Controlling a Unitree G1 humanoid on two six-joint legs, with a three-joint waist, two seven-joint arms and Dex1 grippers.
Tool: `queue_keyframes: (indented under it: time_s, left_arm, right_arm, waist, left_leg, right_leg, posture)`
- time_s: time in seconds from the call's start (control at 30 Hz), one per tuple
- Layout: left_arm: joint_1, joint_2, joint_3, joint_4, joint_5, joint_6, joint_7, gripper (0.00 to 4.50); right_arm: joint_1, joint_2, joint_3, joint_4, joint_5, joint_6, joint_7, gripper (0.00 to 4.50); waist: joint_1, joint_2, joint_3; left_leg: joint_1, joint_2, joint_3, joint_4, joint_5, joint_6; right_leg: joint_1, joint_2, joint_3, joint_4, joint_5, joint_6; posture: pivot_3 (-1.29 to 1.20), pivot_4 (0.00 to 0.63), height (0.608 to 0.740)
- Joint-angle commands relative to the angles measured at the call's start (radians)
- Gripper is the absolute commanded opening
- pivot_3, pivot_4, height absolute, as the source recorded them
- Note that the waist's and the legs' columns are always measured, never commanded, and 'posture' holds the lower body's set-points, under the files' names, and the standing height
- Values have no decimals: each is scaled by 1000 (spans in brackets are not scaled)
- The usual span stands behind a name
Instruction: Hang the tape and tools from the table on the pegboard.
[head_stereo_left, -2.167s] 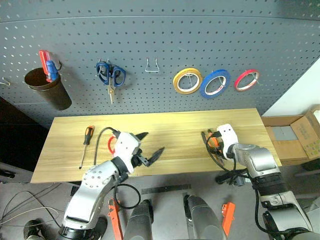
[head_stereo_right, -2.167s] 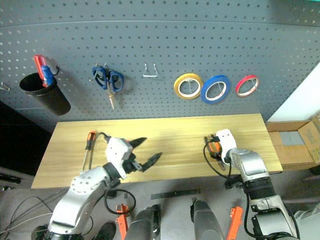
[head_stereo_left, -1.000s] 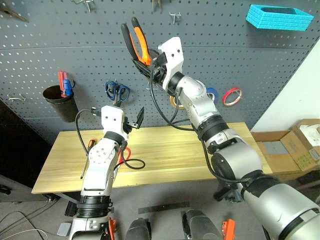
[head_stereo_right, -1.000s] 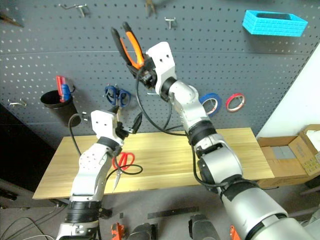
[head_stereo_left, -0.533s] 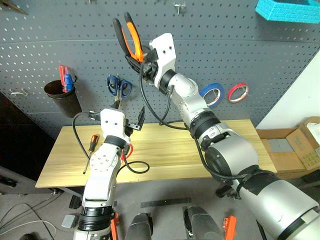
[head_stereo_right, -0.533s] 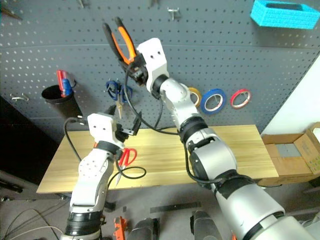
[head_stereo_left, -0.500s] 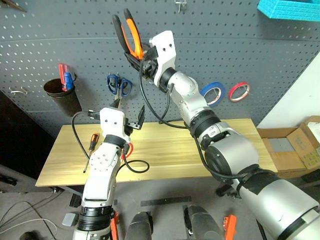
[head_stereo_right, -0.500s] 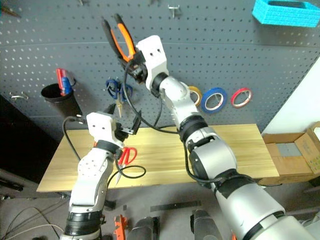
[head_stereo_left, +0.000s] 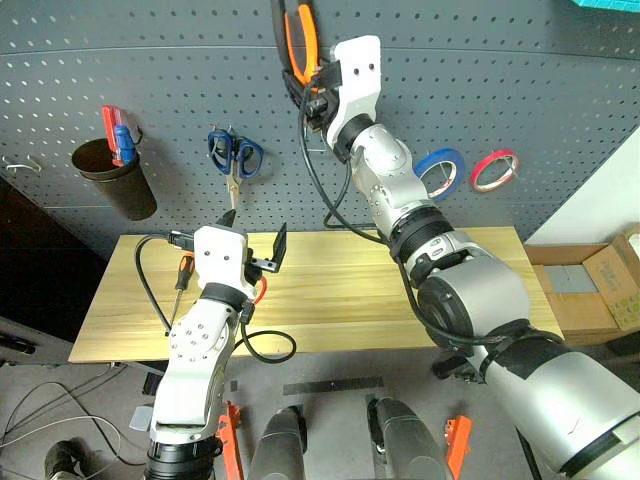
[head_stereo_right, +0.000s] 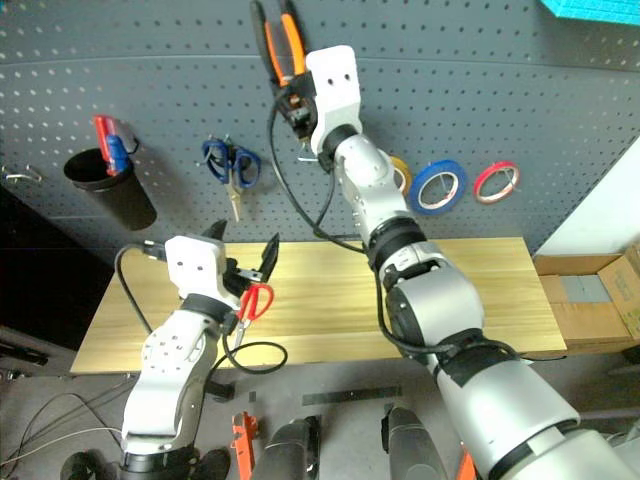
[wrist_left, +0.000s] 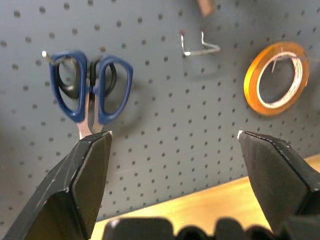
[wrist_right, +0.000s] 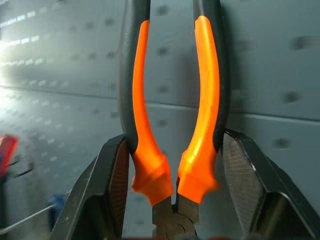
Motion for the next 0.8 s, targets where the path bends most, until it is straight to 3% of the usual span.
queue_keyframes:
  time_s: [0.03,0.23,0.8]
  left_arm:
    - [14,9,2,-80,1,12,-1,4333]
    - [43,5,-4,-120,4,42,3,4333]
    - [44,-2,-18,-147,1,74,3,4333]
  right_arm:
    - [-27,11,2,-17,-21,-44,-22,2188]
    - [-32,49,11,-4,-53,-47,-59,2188]
    - [-33,21,-1,26,-93,-41,-170,2188]
  waist:
    - [0,0,5]
    - [2,0,11]
    - [19,1,19]
  left_leg:
    - [0,0,0,0,0,0]
    - [0,1,0,-1,0,0]
    - [-2,1,-1,0,0,0]
  right_leg:
    - [0,0,0,0,0,0]
    - [-1,0,-1,0,-1,-1]
    - [-2,0,-2,0,-6,-2]
  posture:
    - [-4,272,740]
    - [11,275,740]
    - [10,278,740]
